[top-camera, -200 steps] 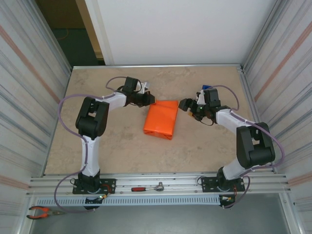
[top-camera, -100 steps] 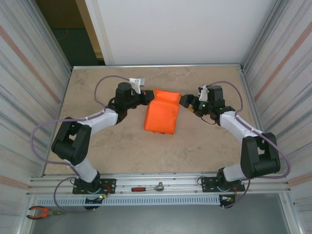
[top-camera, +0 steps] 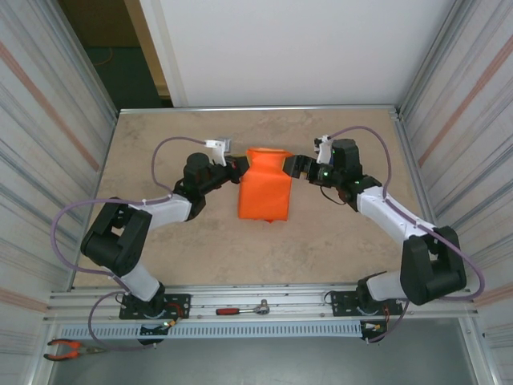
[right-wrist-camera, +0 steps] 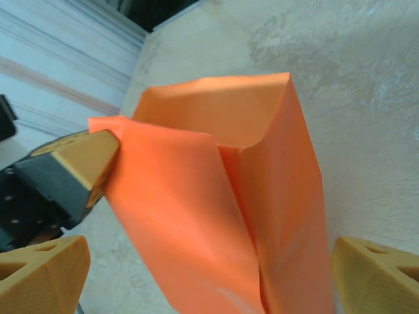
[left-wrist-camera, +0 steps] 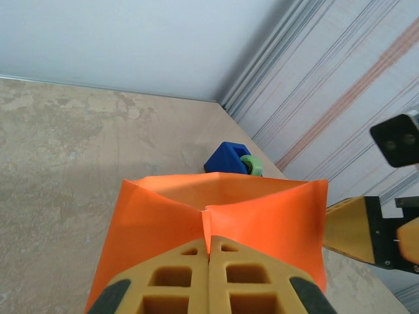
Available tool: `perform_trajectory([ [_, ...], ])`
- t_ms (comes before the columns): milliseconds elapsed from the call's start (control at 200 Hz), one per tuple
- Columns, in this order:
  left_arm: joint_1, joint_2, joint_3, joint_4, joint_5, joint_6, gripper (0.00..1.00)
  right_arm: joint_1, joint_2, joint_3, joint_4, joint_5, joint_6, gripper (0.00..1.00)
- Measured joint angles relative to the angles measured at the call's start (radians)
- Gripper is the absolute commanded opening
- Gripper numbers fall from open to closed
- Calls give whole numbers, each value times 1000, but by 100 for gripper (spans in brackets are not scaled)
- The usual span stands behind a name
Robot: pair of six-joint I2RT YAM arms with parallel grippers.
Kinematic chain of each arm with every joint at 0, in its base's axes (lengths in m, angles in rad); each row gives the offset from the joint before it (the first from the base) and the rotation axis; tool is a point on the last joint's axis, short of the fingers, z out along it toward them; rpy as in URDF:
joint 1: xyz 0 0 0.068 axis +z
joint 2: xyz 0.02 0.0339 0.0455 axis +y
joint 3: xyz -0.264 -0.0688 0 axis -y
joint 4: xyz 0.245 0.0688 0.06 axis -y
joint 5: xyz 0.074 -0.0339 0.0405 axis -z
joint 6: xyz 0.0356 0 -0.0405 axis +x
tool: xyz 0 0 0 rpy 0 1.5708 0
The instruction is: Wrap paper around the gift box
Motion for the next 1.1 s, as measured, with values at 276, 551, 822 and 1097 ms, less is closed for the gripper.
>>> perform_trajectory([
  [276, -14, 0, -13, 28, 37, 38, 0, 35, 111, 49, 6, 108, -4, 88],
  [551, -21, -4, -35, 29, 73, 64, 0, 83, 133, 50, -6, 199, -33, 78],
  [822, -21, -21, -53, 8, 97, 73, 0, 132, 110, 28, -13, 297, -60, 61],
  [1097, -32, -93, -70, -31, 79, 77, 68, 159, 43, -29, 14, 343, -64, 47],
])
